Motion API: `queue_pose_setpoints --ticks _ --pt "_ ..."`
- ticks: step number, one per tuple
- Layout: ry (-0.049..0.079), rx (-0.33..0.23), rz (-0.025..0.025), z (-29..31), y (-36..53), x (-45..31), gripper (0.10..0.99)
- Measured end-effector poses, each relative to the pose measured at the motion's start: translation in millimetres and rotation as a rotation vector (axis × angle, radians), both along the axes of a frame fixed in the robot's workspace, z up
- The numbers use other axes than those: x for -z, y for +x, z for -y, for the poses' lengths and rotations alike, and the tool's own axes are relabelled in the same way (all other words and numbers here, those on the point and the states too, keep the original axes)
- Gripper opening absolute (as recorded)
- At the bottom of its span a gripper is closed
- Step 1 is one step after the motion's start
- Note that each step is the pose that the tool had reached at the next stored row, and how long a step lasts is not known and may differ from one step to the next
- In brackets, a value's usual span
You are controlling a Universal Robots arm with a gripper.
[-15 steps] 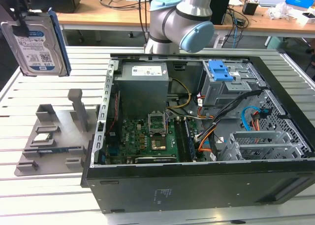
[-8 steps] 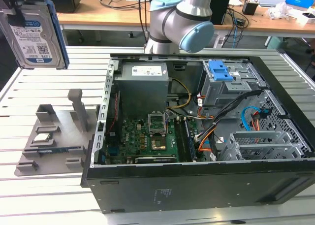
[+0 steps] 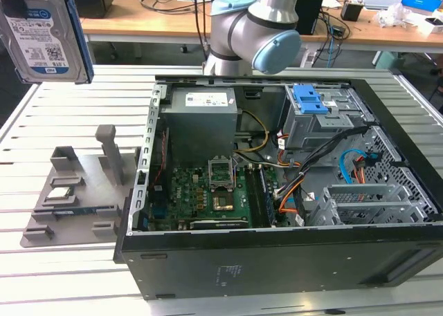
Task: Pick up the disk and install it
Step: 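Pick up the disk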
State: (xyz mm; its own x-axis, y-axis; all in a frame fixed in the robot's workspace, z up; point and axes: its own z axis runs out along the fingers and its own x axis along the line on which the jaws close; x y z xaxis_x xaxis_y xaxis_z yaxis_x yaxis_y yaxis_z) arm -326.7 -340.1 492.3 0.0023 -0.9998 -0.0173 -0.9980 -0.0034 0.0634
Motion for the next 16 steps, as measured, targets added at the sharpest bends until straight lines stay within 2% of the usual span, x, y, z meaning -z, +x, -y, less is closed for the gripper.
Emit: queue_pose_setpoints --ticks 9,16 --pt "0.000 0.000 -0.0003 -0.1 1.0 -0.9 0.365" --pt "0.000 0.000 0.0001 0.0 17.1 -0.7 0.365"
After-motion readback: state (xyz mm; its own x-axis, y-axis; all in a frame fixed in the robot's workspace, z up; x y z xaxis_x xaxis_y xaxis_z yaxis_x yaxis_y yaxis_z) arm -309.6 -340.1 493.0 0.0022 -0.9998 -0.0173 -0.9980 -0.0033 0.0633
